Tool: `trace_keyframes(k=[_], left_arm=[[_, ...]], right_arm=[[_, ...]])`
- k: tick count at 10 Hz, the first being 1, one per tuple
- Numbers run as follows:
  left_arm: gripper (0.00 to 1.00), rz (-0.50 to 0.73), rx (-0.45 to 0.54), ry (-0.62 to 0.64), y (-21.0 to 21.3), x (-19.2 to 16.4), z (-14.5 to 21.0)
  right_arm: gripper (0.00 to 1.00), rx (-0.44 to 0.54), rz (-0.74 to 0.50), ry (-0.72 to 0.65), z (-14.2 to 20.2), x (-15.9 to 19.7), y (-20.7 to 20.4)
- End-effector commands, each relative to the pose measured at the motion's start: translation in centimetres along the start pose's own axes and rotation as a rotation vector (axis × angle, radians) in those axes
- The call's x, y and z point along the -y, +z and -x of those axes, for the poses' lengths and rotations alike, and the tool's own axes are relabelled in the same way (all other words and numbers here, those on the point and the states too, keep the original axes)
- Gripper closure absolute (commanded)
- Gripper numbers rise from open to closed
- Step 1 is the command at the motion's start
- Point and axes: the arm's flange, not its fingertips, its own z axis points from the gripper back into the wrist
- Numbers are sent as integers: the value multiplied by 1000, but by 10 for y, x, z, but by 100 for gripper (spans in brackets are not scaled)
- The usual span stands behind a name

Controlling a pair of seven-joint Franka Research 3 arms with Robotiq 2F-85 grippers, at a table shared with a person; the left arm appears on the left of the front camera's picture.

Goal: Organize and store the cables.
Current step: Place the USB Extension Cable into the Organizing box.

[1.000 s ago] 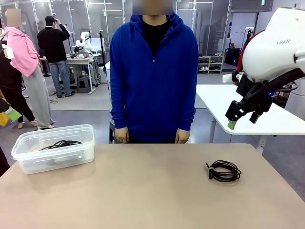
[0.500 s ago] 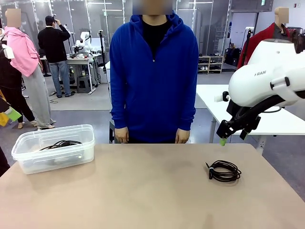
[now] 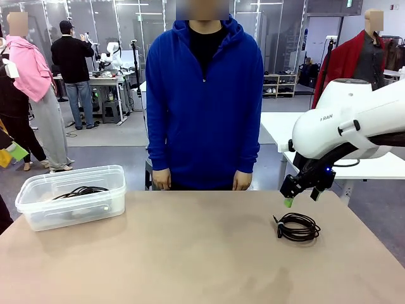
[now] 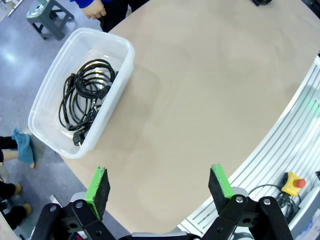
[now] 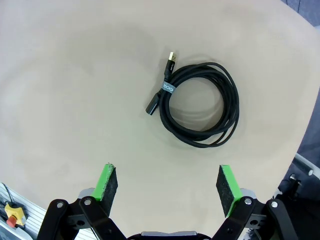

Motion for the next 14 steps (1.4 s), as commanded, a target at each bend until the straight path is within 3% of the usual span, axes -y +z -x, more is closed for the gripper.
trace_keyframes(k=[1,14], left_arm=[[0,-17,-5,13,0,-2,-4],[0,-17,-5,13,0,-2,-4]], right_arm=[[0,1,20,-30,-7,-5,-8],[0,-82,13,-91,-8,-3,-67]])
